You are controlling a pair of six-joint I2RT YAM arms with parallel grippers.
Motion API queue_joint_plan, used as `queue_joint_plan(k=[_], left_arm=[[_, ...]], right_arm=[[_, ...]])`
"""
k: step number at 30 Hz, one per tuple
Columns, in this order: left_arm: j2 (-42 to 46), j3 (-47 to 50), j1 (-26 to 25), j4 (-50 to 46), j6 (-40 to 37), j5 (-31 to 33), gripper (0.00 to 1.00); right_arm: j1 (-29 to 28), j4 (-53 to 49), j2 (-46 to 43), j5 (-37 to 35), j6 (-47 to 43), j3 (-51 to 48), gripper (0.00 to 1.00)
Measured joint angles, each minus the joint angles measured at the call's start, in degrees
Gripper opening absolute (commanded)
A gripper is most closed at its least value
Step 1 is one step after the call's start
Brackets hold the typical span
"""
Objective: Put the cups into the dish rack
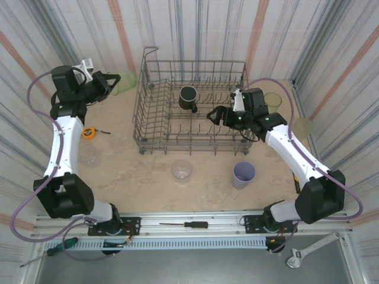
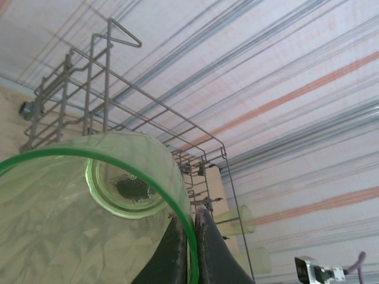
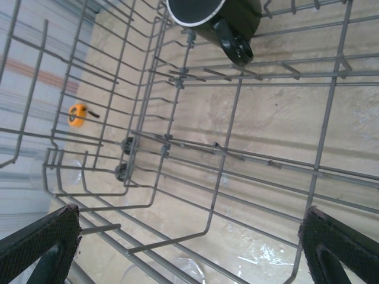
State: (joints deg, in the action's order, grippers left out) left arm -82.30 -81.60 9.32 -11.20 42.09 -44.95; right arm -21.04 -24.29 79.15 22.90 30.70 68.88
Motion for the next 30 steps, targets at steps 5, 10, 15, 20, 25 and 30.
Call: queue_joint_plan(k=[5, 10, 15, 20, 25, 30], left_arm=[[0.00, 0.00, -2.78, 1.29, 1.36, -1.75, 0.00], [-0.02, 0.61, -6.54, 2.64, 1.97, -2.51, 0.00], [-0.44, 2.03, -11.61, 3.10, 1.95, -2.64, 0.00], [-2.40, 2.03, -16.11, 4.94, 2.45, -3.54, 0.00], [-6.10, 1.97, -19.32, 7.13, 3.45, -5.03, 0.00], [-9.38, 1.79, -21.14, 8.48, 4.66, -5.75, 0.00]], right_arm=[[0.00, 1.53, 0.68, 1.51, 1.84, 0.00, 0.99], [0.00, 2.47, 1.07, 2.62, 3.02, 0.00, 0.99], [0.00, 4.02, 1.16, 3.91, 4.59, 0.00, 0.99], [0.04, 6.86, 1.88, 5.38, 6.86, 0.00, 0.99], [0.70, 10.78, 2.43, 7.65, 9.88, 0.00, 0.99], [2.01, 15.82, 2.64, 9.90, 12.74, -0.02, 0.99]])
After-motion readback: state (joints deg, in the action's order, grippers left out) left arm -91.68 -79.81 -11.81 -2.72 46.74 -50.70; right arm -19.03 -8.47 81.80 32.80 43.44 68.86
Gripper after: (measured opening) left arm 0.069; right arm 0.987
